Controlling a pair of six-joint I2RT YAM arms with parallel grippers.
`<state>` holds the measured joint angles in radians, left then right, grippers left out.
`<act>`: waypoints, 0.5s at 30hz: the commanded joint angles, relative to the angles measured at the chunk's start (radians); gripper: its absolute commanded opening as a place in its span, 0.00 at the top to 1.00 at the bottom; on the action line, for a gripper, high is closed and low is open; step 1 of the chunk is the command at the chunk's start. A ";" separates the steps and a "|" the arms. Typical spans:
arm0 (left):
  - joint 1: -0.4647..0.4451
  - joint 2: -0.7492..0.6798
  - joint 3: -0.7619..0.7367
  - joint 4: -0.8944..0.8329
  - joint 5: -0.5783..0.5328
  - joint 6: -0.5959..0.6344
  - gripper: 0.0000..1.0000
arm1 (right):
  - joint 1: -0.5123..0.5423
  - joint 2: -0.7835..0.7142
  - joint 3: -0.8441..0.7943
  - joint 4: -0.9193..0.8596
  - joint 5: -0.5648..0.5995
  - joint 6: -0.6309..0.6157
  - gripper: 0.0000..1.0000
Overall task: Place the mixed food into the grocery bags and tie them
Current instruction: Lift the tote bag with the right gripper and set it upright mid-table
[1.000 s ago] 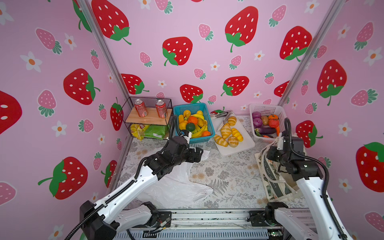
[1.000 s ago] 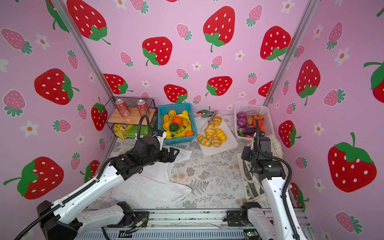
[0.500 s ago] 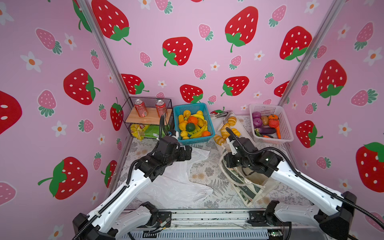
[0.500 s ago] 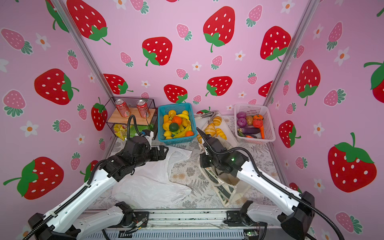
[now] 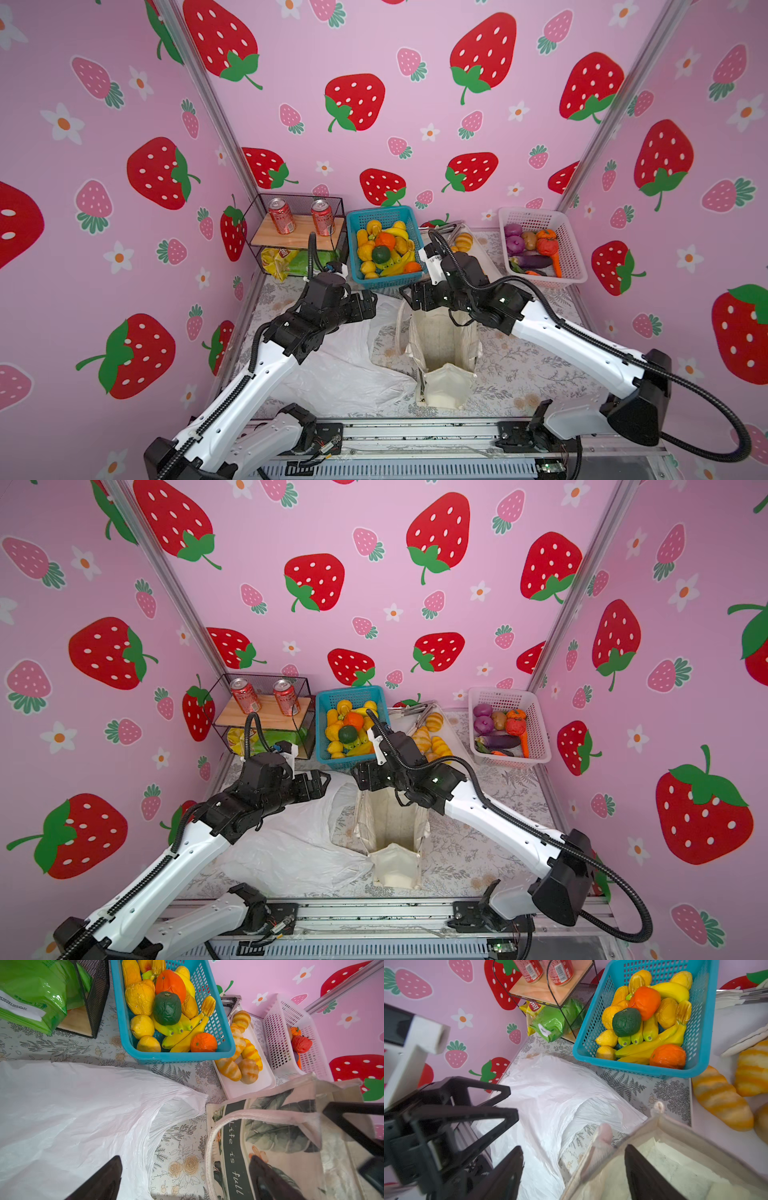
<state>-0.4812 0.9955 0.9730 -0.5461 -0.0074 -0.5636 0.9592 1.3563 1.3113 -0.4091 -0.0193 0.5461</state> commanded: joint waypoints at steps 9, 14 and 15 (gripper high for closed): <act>0.005 -0.015 0.051 -0.029 -0.012 0.030 0.04 | -0.133 -0.244 -0.101 -0.331 0.264 -0.137 0.08; 0.006 0.013 0.074 -0.055 0.021 0.031 0.04 | -0.235 -0.173 -0.152 -0.202 0.137 -0.152 0.13; 0.006 0.013 0.076 -0.060 0.024 0.038 0.04 | -0.235 -0.159 -0.155 -0.169 0.103 -0.148 0.18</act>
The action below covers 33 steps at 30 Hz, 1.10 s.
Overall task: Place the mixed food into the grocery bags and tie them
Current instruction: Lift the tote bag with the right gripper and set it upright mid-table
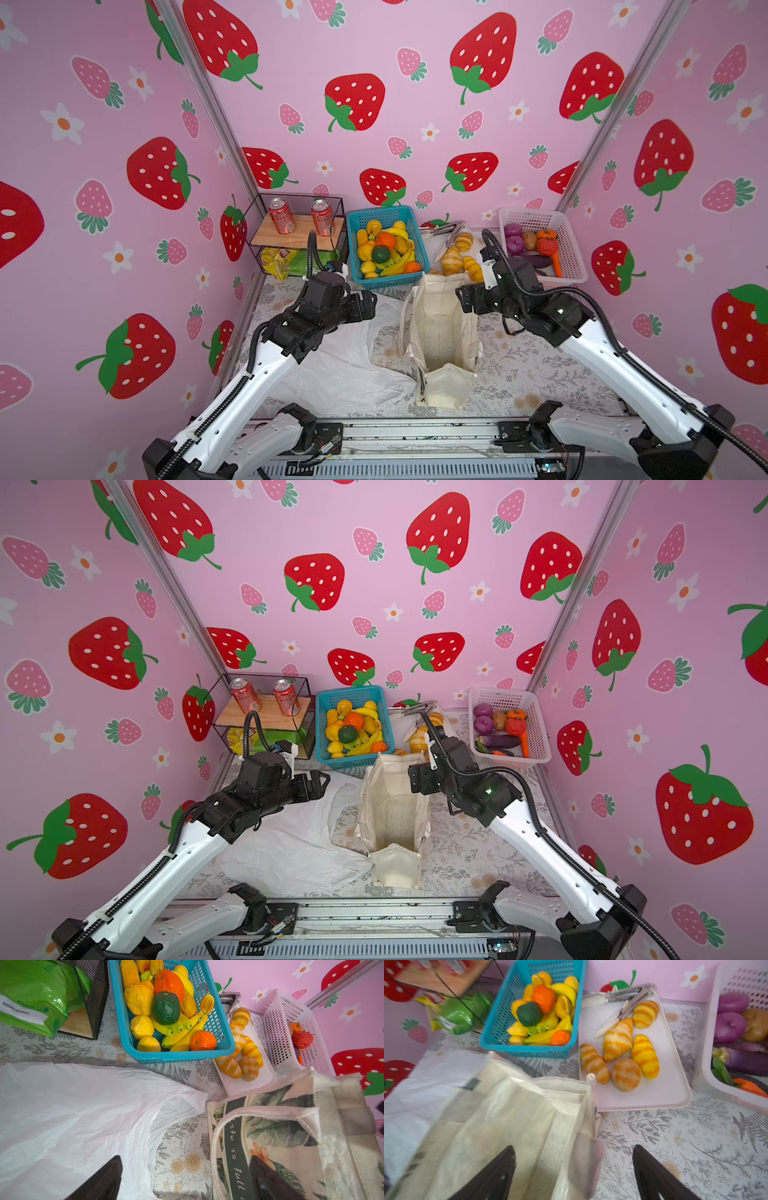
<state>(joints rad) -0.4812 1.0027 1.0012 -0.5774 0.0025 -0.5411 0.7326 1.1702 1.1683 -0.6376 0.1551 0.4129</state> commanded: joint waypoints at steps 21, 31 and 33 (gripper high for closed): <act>0.207 -0.003 0.119 -0.132 0.088 0.090 0.09 | -0.005 0.288 0.063 0.490 -0.408 0.122 0.95; 0.211 0.011 0.100 -0.094 0.119 0.079 0.09 | -0.087 0.263 0.002 0.416 -0.387 0.046 0.96; 0.211 0.013 0.098 -0.092 0.124 0.078 0.09 | -0.139 0.279 -0.012 0.409 -0.385 0.025 0.96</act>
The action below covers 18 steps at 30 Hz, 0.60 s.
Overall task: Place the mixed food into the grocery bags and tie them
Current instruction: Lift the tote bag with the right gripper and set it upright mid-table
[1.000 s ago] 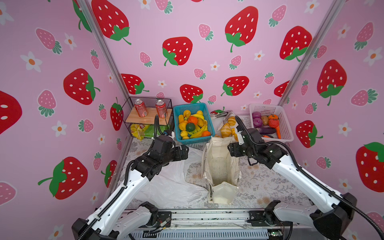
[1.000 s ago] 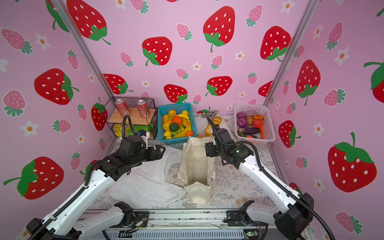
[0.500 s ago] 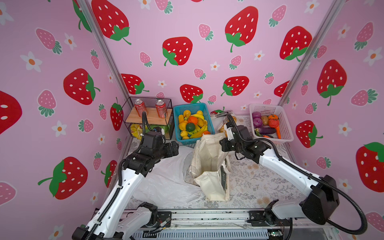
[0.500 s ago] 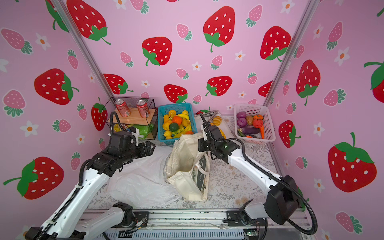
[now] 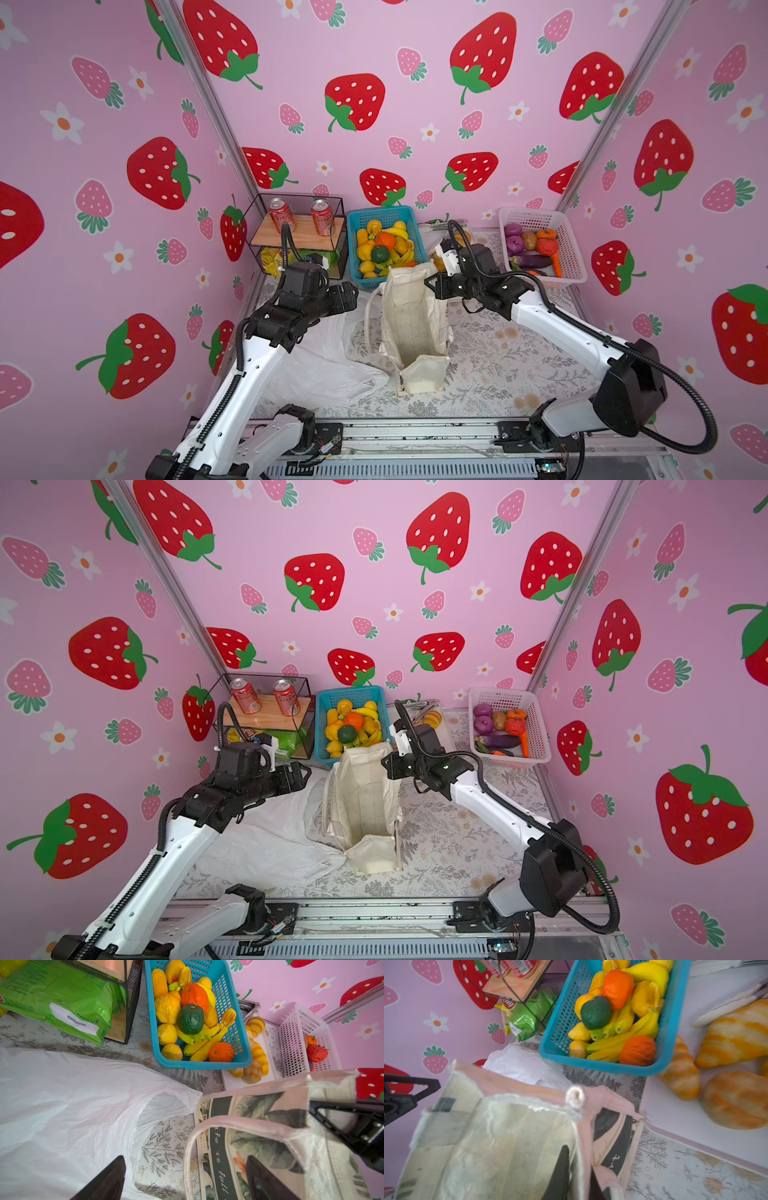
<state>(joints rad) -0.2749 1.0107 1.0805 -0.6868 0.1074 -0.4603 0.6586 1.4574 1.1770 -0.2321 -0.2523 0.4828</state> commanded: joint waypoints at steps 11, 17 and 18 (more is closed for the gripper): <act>0.008 0.027 0.027 0.030 0.014 -0.005 0.09 | -0.219 0.084 0.116 -0.077 0.119 -0.167 0.97; 0.052 0.081 0.076 0.003 -0.025 0.020 0.08 | -0.228 0.054 0.129 -0.040 0.021 -0.190 0.97; 0.070 0.091 0.087 0.000 -0.032 0.021 0.08 | -0.220 0.046 0.124 -0.024 -0.021 -0.180 0.97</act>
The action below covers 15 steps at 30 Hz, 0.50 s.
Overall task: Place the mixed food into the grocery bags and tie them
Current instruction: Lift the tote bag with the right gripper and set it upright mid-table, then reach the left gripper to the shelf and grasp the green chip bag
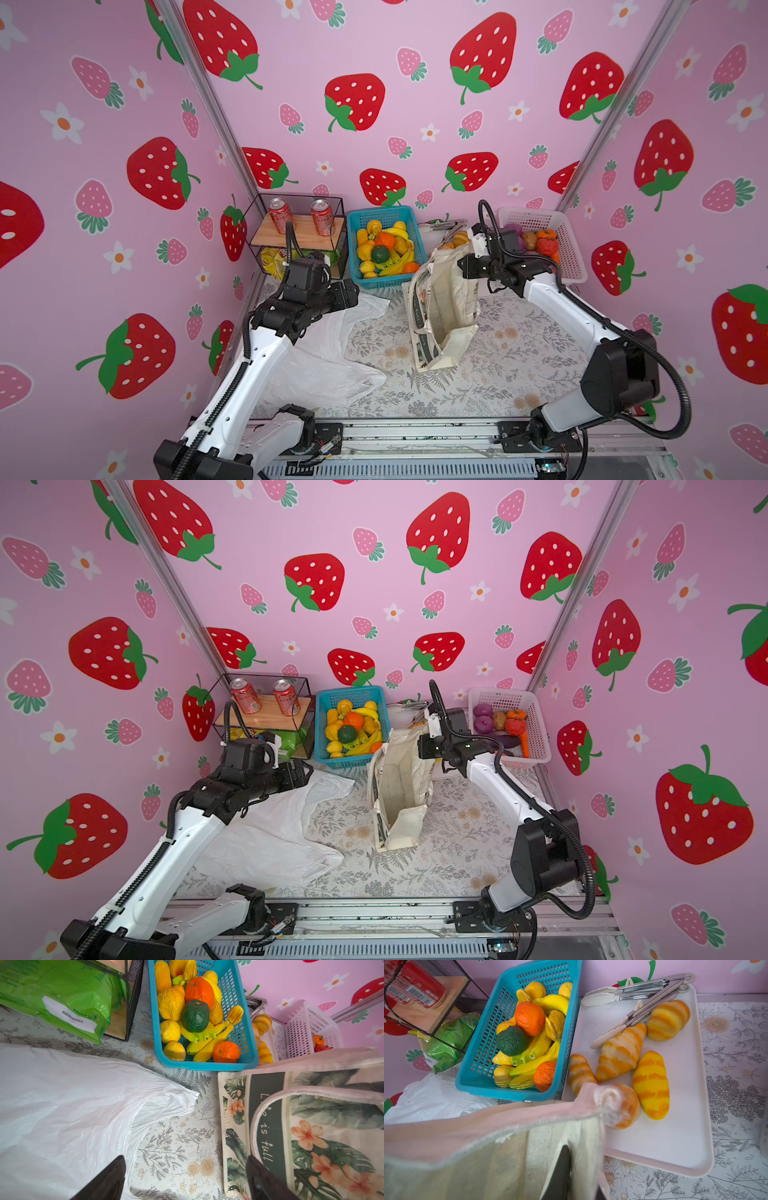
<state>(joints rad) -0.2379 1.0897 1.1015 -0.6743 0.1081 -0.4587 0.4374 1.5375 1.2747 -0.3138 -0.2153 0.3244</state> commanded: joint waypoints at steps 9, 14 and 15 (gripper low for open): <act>0.308 0.096 0.142 0.014 0.071 -0.056 0.08 | 0.085 -0.045 0.009 0.114 -0.120 -0.012 0.96; 0.462 0.147 0.209 0.099 0.177 -0.144 0.09 | 0.087 -0.043 -0.026 0.145 -0.145 -0.037 0.97; 0.463 0.164 0.232 0.111 0.164 -0.140 0.09 | 0.087 -0.039 -0.030 0.149 -0.152 -0.041 0.96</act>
<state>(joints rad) 0.2085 1.2354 1.2518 -0.6289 0.2150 -0.5514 0.5278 1.5303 1.2583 -0.2245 -0.3367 0.3122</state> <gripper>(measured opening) 0.914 0.105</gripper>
